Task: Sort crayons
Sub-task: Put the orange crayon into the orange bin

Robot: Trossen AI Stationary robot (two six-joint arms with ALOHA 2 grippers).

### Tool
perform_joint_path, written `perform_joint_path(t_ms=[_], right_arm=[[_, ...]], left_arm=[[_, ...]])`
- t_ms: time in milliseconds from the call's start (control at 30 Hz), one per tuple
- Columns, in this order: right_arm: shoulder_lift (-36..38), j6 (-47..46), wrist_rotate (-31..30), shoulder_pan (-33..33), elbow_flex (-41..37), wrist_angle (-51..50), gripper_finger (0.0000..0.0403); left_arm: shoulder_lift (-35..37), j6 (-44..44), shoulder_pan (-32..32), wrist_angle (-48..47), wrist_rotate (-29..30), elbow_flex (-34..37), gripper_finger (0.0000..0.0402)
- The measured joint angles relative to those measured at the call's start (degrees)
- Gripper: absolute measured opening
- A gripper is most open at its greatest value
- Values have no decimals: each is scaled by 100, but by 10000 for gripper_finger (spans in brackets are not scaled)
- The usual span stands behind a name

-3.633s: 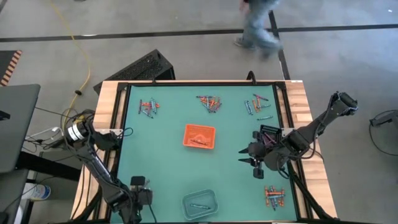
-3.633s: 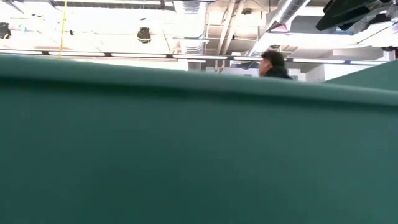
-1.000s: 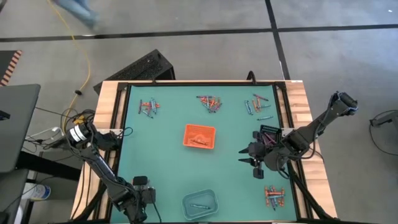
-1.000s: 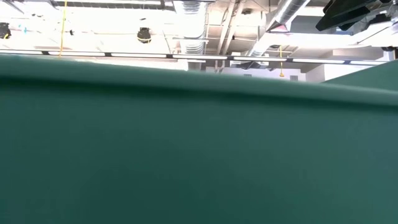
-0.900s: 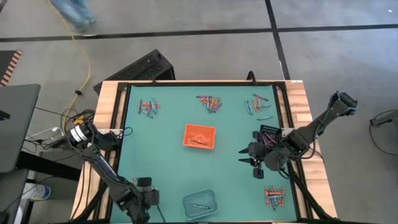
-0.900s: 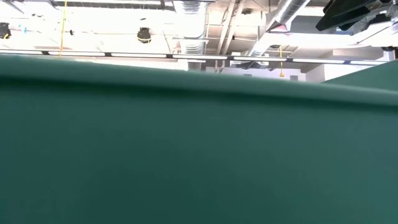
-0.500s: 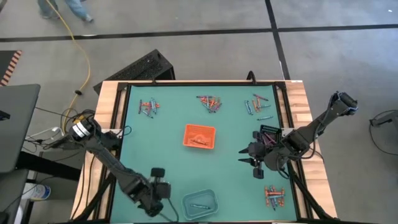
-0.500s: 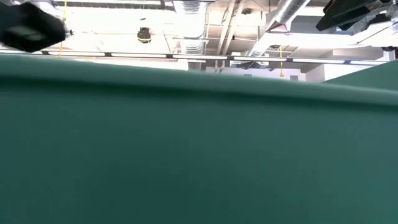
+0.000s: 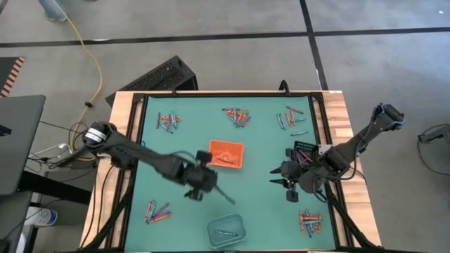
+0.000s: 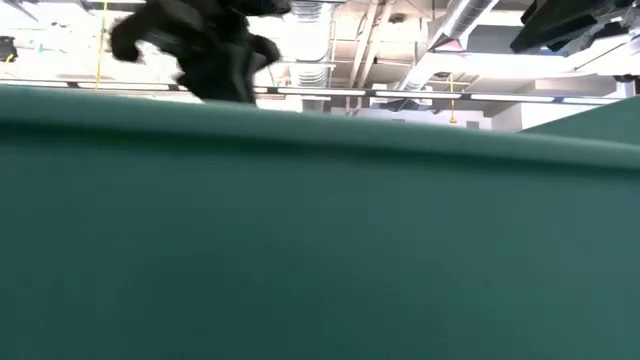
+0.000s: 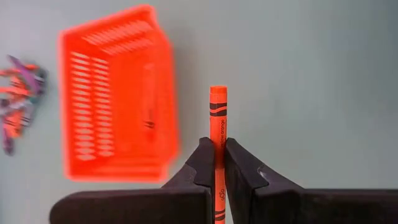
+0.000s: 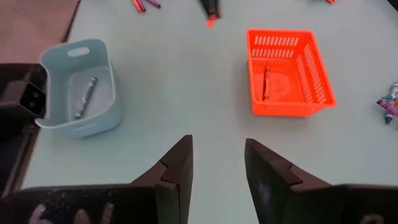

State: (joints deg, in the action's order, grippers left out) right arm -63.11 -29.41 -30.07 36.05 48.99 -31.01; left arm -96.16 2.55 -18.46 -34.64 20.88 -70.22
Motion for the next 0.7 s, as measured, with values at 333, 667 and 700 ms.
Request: perform_joint_path(t_ms=[333,667,700], right_arm=[[0,-68,10,0,-277,13,136],[2,-337,171,199,-354,-17,136],[2,-352,171,221,-352,-17,136]], left_arm=[[-47,1554,1235,1239,-881,-31,0],[-63,1762,1895,1595,-1841,107,15],[-78,1766,1926,1686,-1925,107,19]])
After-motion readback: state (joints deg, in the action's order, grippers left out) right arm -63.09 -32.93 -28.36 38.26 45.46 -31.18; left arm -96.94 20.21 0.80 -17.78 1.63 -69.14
